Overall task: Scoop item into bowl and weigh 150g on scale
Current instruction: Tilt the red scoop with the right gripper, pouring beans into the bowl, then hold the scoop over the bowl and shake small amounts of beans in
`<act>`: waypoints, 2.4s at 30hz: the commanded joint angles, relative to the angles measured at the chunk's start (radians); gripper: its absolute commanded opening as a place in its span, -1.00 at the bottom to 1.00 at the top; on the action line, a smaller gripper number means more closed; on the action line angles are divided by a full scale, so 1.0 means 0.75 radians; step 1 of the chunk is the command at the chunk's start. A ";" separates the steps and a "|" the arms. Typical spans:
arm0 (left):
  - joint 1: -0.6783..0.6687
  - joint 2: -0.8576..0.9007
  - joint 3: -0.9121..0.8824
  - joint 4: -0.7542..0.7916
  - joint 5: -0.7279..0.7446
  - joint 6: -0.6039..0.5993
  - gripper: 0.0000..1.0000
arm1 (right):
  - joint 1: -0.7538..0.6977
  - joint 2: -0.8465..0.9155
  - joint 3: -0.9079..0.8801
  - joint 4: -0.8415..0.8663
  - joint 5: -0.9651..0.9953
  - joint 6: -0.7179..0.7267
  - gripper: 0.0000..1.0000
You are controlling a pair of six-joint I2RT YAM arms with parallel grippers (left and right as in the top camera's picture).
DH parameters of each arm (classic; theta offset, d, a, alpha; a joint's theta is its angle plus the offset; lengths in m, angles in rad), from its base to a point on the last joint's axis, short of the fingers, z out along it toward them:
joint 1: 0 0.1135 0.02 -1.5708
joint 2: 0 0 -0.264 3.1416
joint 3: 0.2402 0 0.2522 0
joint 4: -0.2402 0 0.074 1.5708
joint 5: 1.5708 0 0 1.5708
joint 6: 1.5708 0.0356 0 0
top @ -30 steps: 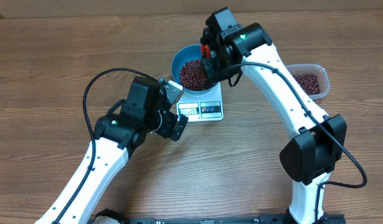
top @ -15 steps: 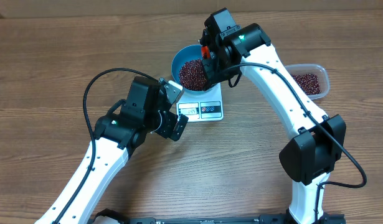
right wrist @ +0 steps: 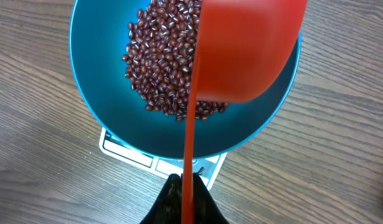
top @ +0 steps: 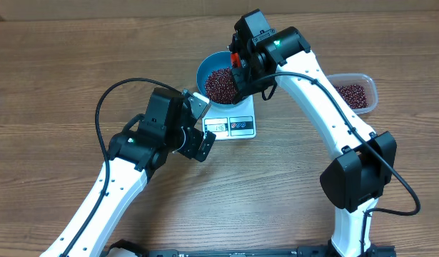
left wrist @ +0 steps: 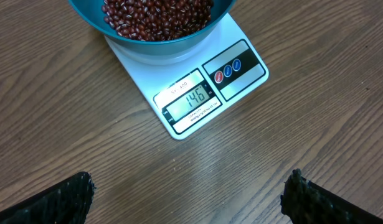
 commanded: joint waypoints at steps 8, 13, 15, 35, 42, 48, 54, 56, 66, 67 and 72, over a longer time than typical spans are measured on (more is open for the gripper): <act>-0.009 0.010 -0.005 0.005 -0.007 -0.008 0.99 | 0.004 -0.009 0.044 -0.001 0.009 0.008 -0.93; -0.009 0.010 -0.005 0.005 -0.007 -0.008 0.99 | 0.004 -0.009 0.044 0.001 0.054 -0.002 -0.93; -0.009 0.010 -0.005 0.005 -0.007 -0.008 0.99 | 0.004 -0.009 0.044 0.000 0.094 -0.003 -0.93; -0.009 0.010 -0.005 0.005 -0.007 -0.008 0.99 | -0.008 -0.009 0.044 -0.001 -0.067 -0.092 -0.93; -0.009 0.010 -0.005 0.005 -0.007 -0.008 0.99 | -0.124 -0.009 0.044 -0.010 -0.304 -0.093 -0.93; -0.009 0.010 -0.005 0.006 -0.007 -0.008 0.99 | -0.173 -0.009 0.044 -0.021 -0.372 -0.113 -0.93; -0.009 0.010 -0.005 0.005 -0.007 -0.008 0.99 | -0.173 -0.009 0.044 -0.021 -0.372 -0.117 -0.93; -0.009 0.010 -0.004 0.005 -0.007 -0.008 0.99 | -0.173 -0.009 0.044 -0.021 -0.371 -0.117 -0.93; -0.009 0.010 -0.005 0.005 -0.007 -0.008 0.99 | -0.159 -0.009 0.044 -0.027 -0.327 -0.117 -0.93; -0.009 0.010 -0.005 0.005 -0.007 -0.008 0.99 | -0.151 -0.009 0.044 -0.028 -0.307 -0.117 -0.93; -0.009 0.010 -0.005 0.005 -0.007 -0.008 0.99 | -0.106 -0.009 0.044 -0.036 -0.209 -0.117 -0.93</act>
